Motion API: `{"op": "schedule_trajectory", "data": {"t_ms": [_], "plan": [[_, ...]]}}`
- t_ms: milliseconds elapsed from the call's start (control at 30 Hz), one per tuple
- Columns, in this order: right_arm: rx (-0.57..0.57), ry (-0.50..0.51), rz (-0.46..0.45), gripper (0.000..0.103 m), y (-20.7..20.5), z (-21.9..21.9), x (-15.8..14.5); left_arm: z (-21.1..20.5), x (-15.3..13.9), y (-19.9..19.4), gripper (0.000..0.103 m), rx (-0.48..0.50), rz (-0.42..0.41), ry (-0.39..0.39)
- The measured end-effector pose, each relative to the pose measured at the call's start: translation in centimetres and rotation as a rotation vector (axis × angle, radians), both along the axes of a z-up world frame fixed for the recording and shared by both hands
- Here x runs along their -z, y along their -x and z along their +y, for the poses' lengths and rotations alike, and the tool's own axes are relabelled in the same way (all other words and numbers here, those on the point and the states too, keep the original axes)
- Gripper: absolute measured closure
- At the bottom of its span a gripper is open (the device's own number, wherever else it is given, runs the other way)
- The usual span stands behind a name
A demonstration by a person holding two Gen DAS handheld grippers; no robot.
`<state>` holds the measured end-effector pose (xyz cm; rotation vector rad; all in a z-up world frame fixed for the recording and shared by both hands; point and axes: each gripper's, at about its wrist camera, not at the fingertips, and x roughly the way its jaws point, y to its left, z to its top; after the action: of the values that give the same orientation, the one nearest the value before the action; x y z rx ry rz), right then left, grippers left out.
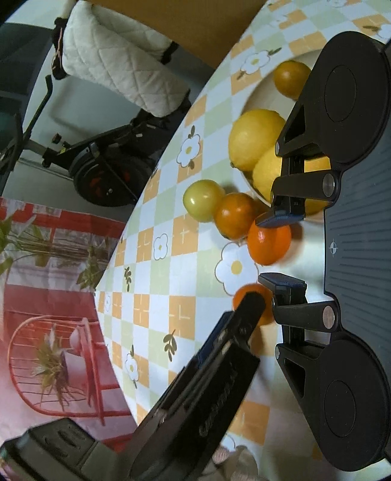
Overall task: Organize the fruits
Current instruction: 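Close the left gripper around the tangerine, then lift the tangerine and carry it over the plate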
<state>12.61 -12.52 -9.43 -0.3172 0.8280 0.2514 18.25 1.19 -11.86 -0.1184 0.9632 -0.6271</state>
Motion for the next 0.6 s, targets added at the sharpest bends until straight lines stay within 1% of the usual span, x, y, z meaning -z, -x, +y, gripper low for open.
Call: {"op": "schedule_trajectory", "data": {"t_ms": [300, 400, 467, 600], "plan": [[-0.022, 0.056, 0.016, 0.066, -1.8, 0.2, 0.5, 0.2, 0.0, 0.0, 0.067, -0.004, 0.001, 0.003], [-0.027, 0.060, 0.026, 0.063, -2.0, 0.4, 0.7, 0.3, -0.1, 0.0, 0.067, -0.005, 0.000, 0.002], [-0.025, 0.054, 0.031, 0.061, -1.9, 0.5, 0.7, 0.4, -0.1, 0.0, 0.067, -0.007, -0.001, 0.003], [-0.029, 0.019, 0.041, 0.061, -1.4, 0.3, 0.6, 0.3, -0.1, -0.1, 0.067, -0.007, -0.002, 0.004]]}}
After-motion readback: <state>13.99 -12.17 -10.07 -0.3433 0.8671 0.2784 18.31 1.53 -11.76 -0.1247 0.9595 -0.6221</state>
